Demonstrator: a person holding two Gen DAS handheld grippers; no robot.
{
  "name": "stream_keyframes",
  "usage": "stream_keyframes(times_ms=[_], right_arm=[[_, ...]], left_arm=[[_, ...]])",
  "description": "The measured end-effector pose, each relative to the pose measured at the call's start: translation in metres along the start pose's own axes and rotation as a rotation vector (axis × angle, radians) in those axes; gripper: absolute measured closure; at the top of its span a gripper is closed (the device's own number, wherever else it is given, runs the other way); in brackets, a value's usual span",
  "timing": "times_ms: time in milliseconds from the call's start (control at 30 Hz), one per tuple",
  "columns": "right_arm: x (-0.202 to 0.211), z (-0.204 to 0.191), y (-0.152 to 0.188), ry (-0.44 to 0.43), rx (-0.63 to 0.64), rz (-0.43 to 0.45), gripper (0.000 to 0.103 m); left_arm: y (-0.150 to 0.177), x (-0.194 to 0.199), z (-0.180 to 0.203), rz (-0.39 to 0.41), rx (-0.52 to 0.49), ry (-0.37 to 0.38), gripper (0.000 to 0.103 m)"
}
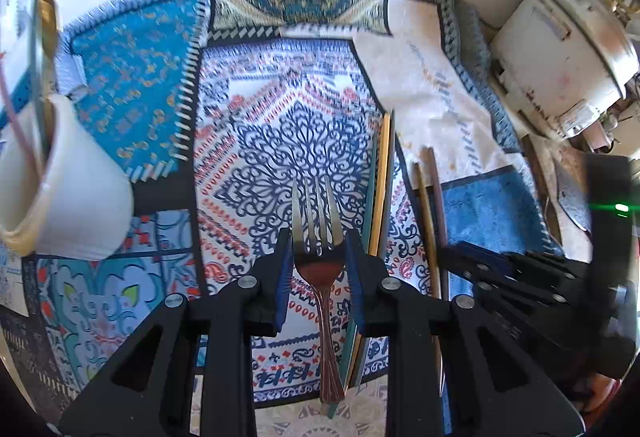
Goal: Organize utensils
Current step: 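Carry the fork and pink chopstick up over the white cup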
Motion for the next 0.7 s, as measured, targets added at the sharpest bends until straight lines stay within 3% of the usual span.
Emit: stream_keyframes(times_ms=[233,400,700], right_arm=[[-0.008,-0.013,-0.019,0.054,0.024,0.067,0.095],[-0.009,-0.01,-0.028,-0.028,-0.024,0.043,0.097],[0.037,-0.005,-0.028,-0.057,-0.055,0.186,0.097]], left_arm=[[-0.004,0.022,-0.003,0.052,0.017,0.009,0.079],[-0.005,0.036,-0.007,0.08,0.028,0.007,0.079],[-0.011,0.067,-0.002,0.166,-0.004,-0.019,0.079]])
Point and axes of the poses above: each gripper's, at about its wrist camera, not at the fingertips, and x roughly against the way its jaws point, z to its right, y to its underside, the point moved 4 cm from there along -x, roughly the way its jaws point, and after that the axes turned 1 degree about -z, right-handed, at the moved point
